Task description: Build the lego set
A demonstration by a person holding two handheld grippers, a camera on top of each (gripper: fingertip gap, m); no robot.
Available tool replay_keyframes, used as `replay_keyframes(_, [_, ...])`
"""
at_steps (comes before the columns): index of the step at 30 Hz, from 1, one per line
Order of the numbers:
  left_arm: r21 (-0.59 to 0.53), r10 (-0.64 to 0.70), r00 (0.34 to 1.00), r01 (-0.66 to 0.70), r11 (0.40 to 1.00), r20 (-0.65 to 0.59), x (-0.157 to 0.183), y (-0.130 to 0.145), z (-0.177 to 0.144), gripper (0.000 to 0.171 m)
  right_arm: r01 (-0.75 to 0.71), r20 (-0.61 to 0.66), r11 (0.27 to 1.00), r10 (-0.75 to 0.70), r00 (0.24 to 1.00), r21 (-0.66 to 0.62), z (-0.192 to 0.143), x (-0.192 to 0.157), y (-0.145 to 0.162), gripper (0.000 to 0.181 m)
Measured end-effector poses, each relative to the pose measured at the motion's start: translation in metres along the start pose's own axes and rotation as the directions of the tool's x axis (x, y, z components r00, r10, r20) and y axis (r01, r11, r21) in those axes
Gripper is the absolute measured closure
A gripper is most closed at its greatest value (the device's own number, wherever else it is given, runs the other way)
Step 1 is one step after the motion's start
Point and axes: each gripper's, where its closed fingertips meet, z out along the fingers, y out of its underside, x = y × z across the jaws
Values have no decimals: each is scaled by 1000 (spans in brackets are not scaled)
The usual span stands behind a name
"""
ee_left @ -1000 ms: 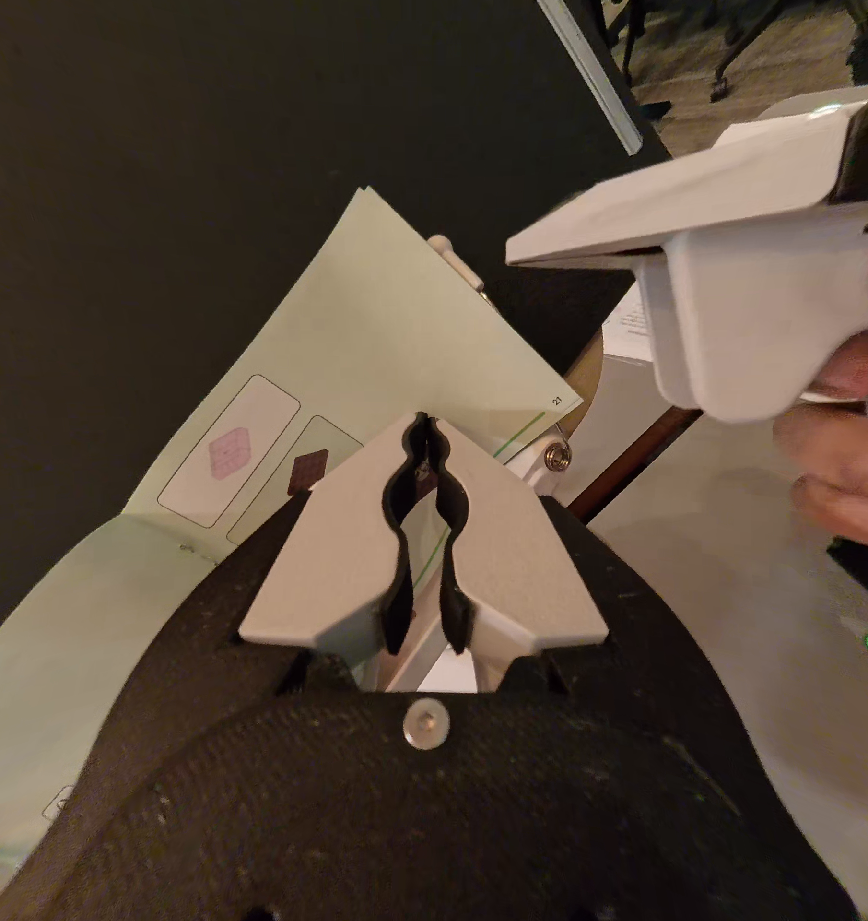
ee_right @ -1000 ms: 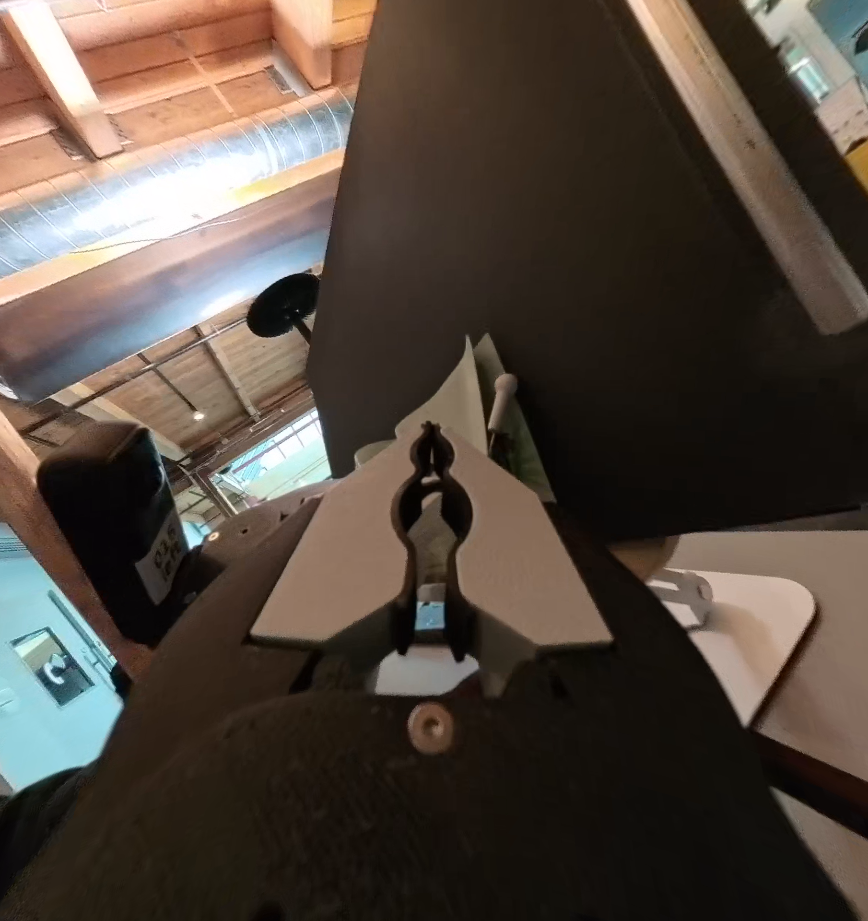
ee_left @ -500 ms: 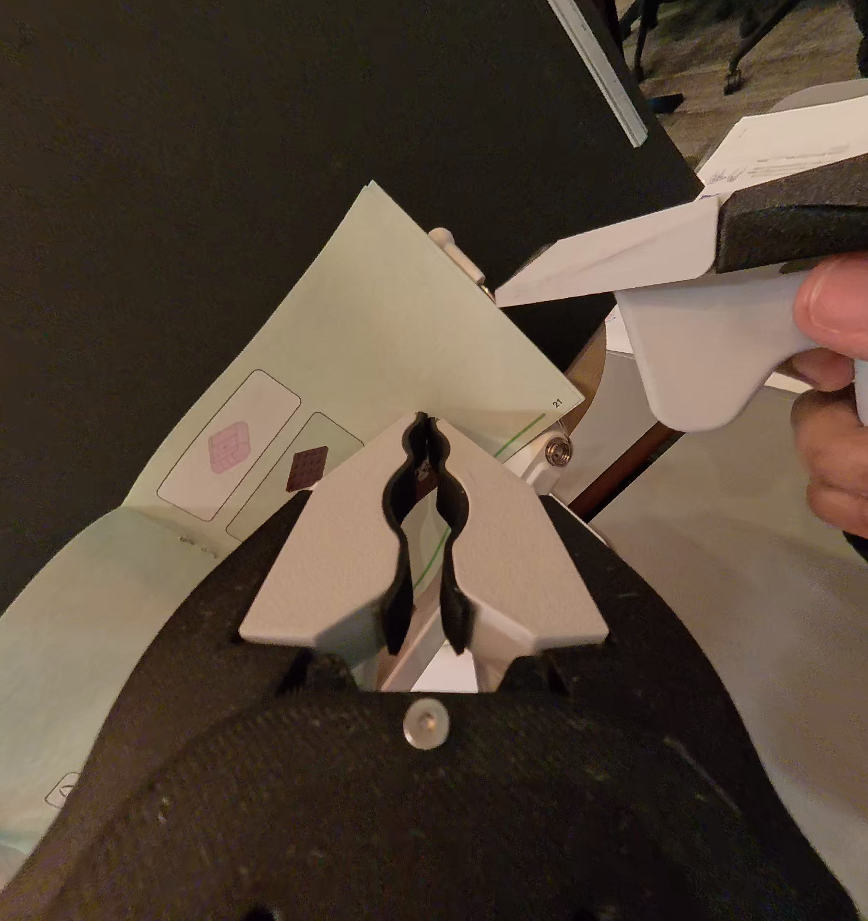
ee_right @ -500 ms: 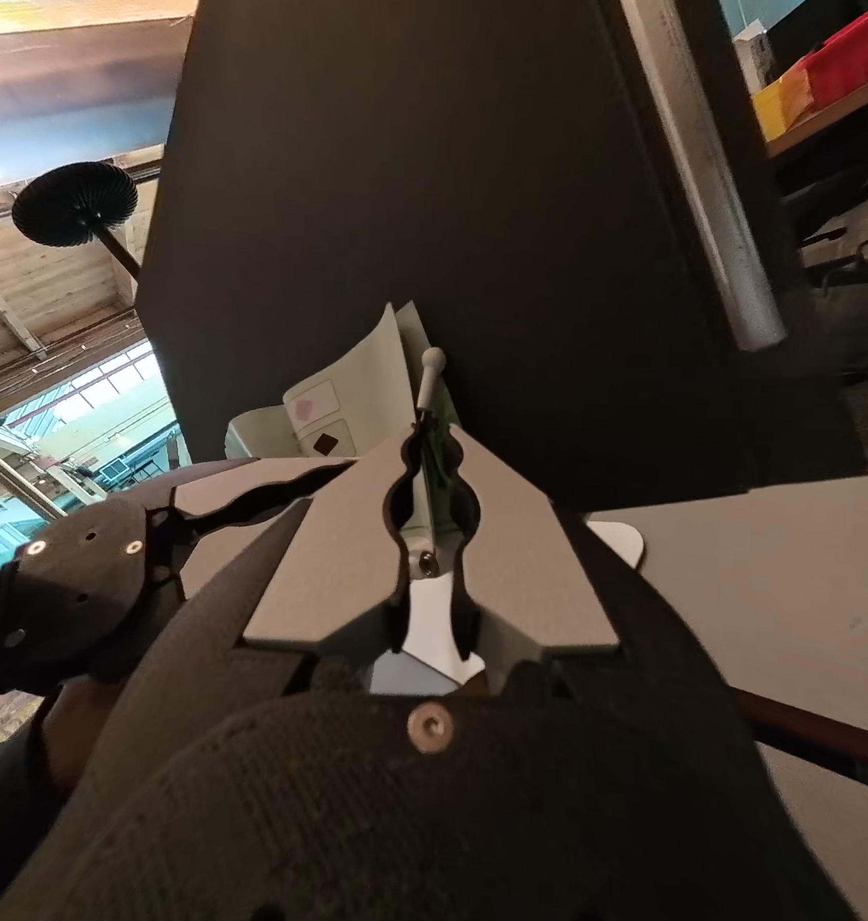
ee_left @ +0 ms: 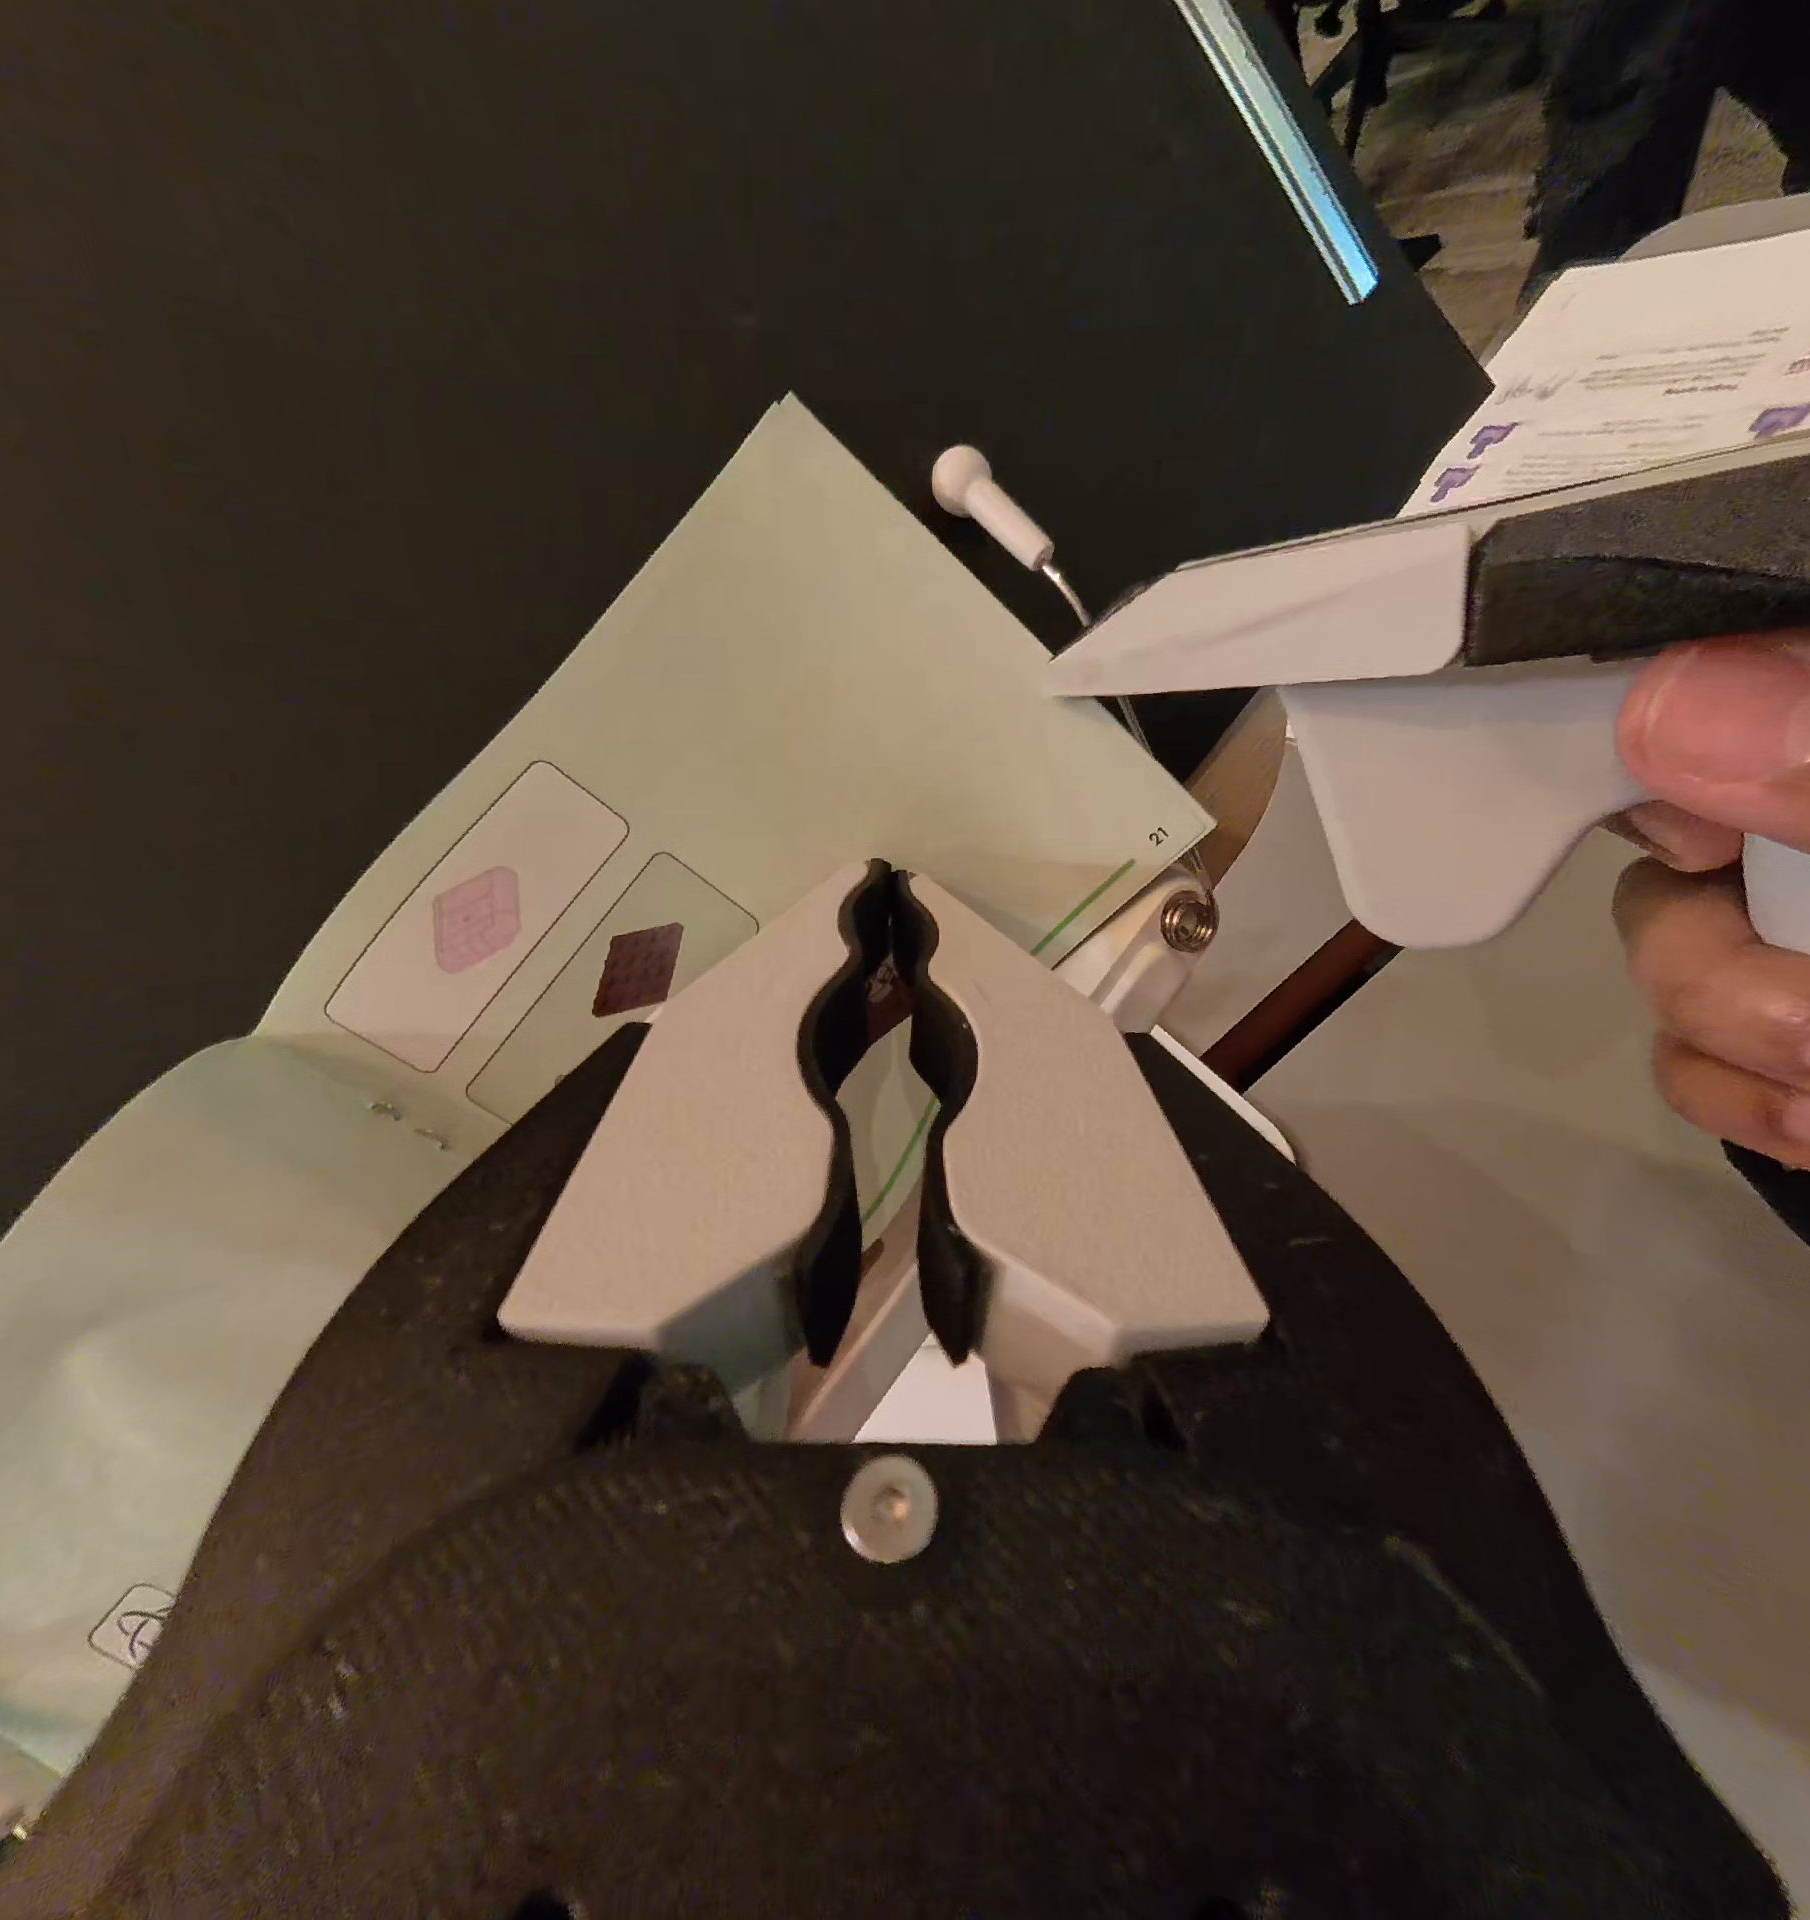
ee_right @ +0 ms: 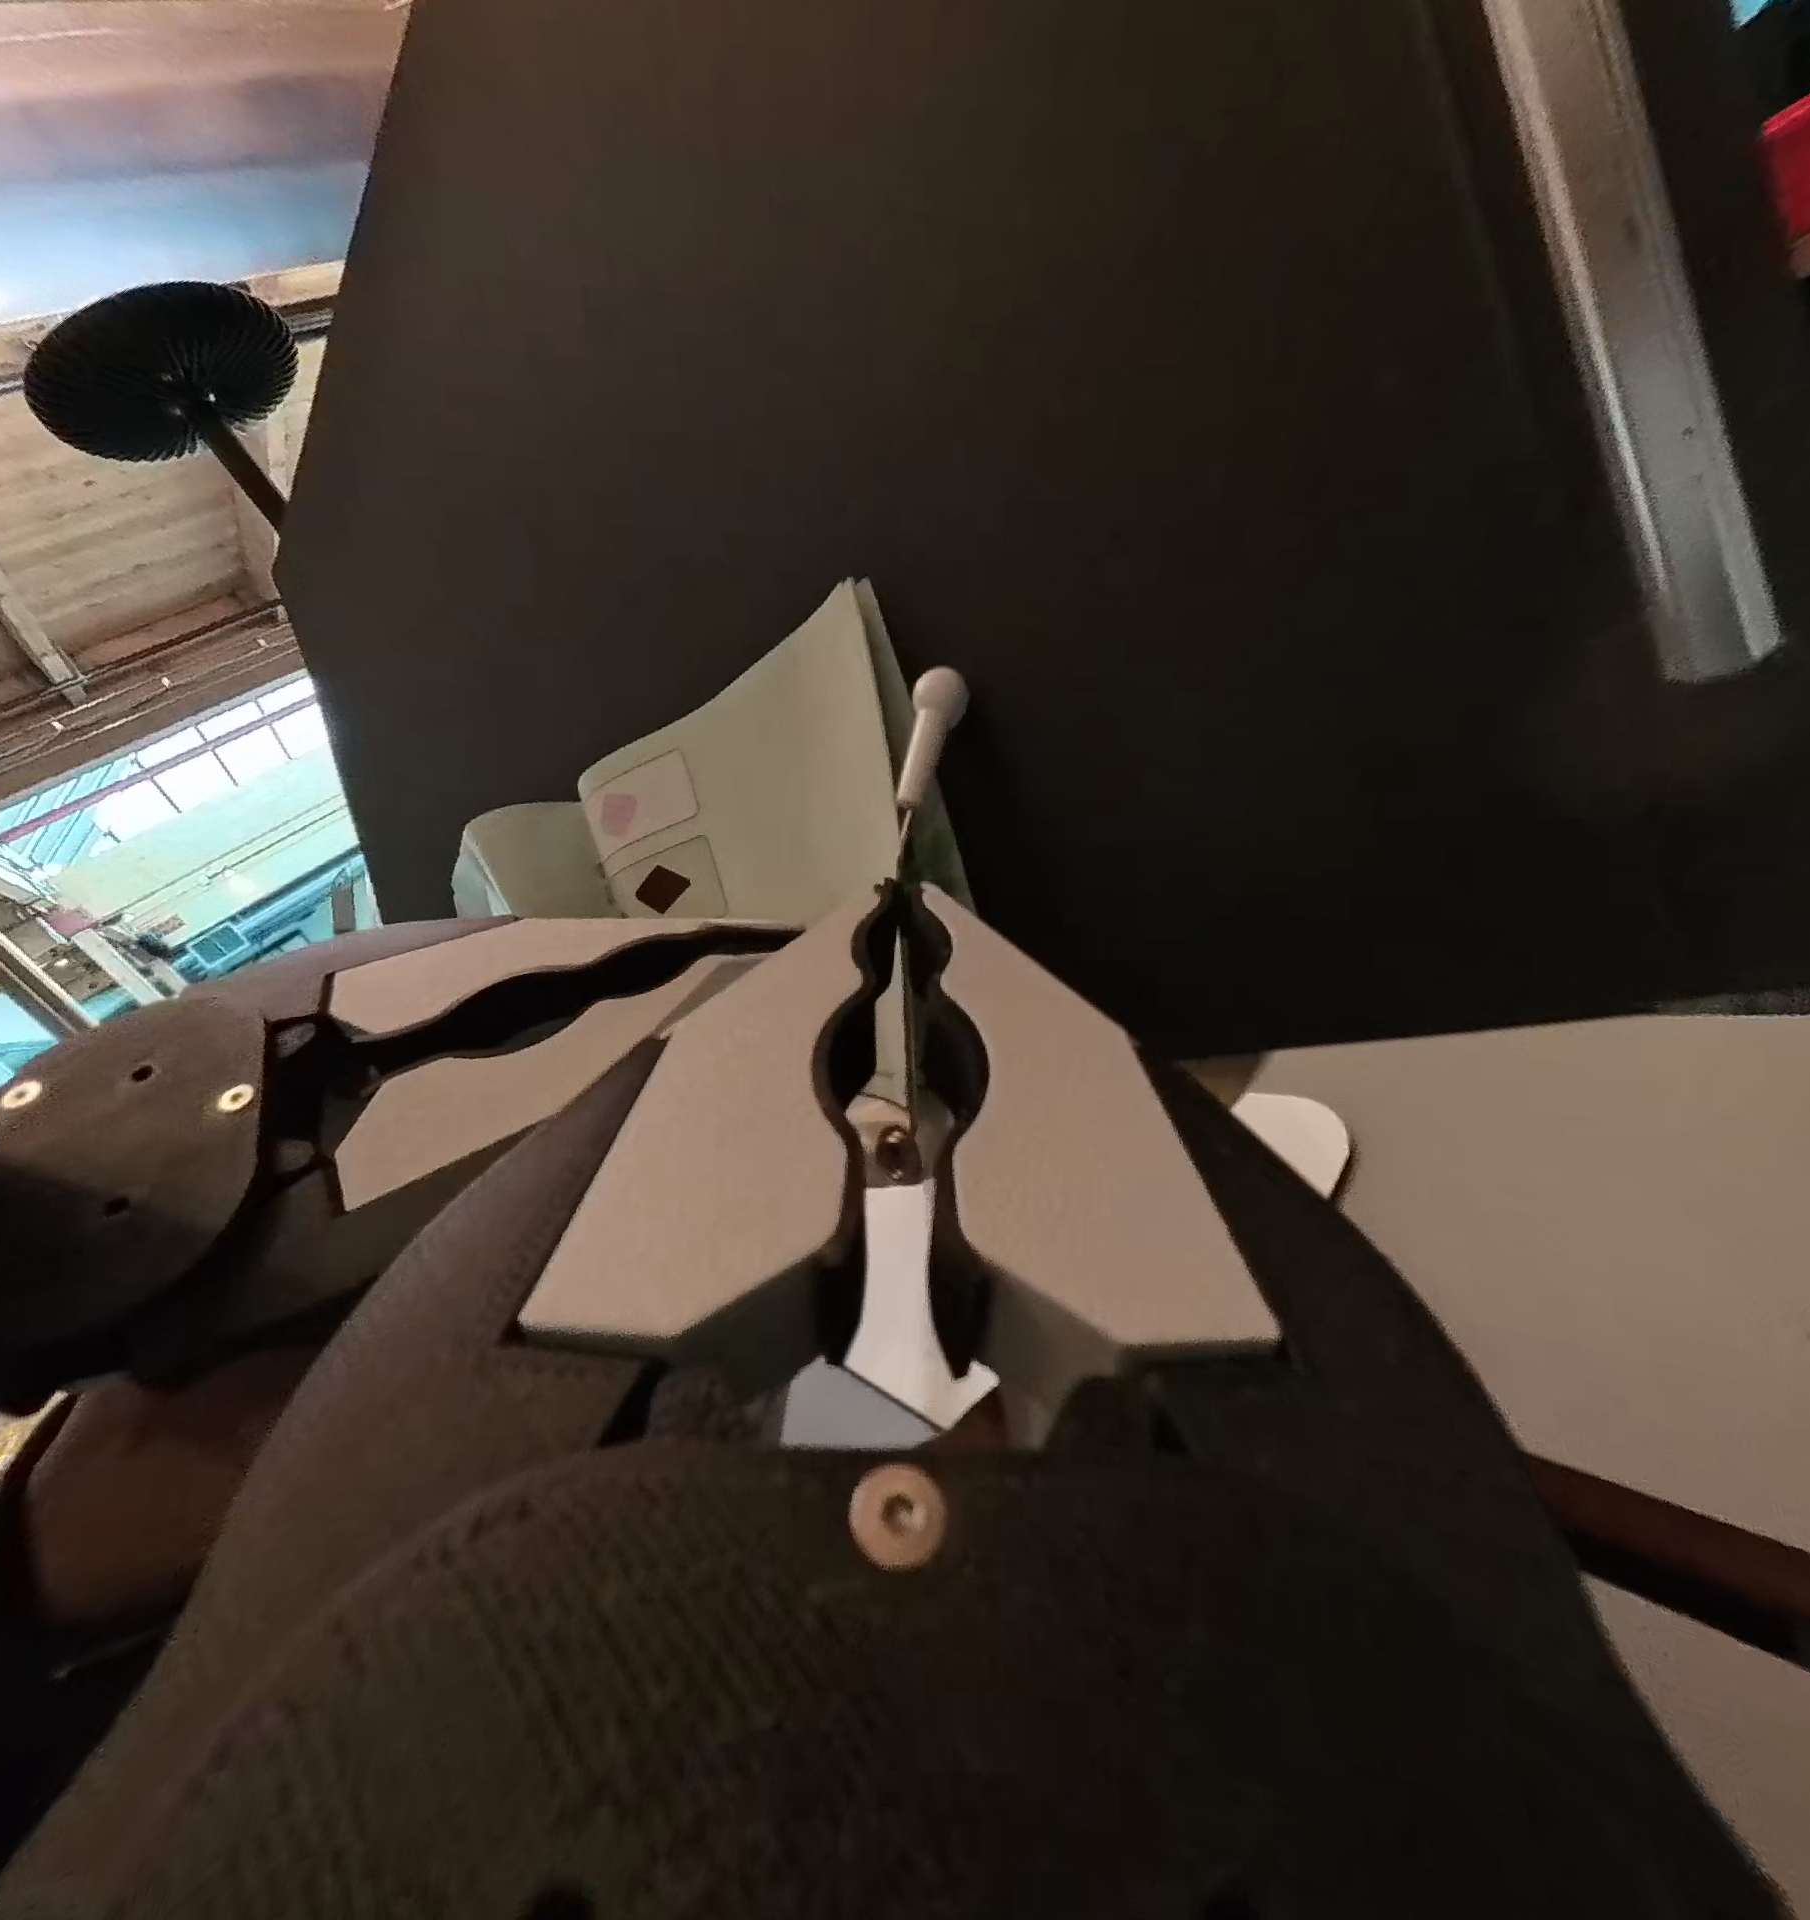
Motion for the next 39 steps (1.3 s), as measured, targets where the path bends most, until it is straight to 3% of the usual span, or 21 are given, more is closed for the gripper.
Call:
replay_keyframes(6, [7, 5, 1000, -5, 1000, -4, 0, 0, 0, 171, -10, 67, 996, 4, 998, 85, -7, -2, -4, 181])
replay_keyframes(10, [11, -8, 999, 9, 1000, -32, 2, -1, 0, 171, 109, 63, 988, -116, 991, 112, -9, -9, -4, 181])
replay_keyframes(17, [16, -9, 997, 11, 1000, -73, 11, -8, 5, 171, 326, 29, 945, -326, 945, 28, -6, -17, 0, 181])
replay_keyframes(23, [9, -20, 994, 21, 1000, -108, 17, -14, 10, 171, 514, -47, 855, -517, 855, -65, 3, -24, 5, 181])
replay_keyframes(31, [46, -30, 993, 35, 998, -115, 18, -15, 7, 171, 323, -68, 946, -325, 943, -33, 2, -10, 1, 181])
replay_keyframes(36, [148, -29, 996, 40, 988, -79, 9, -28, -29, 171, 403, -126, 915, -404, 906, -29, 1, -11, -4, 180])
replay_keyframes(39, [180, -9, 1000, 3, 984, 29, -19, -20, -60, 171, 469, -178, 881, -453, 874, 66, -11, -21, -27, 157])
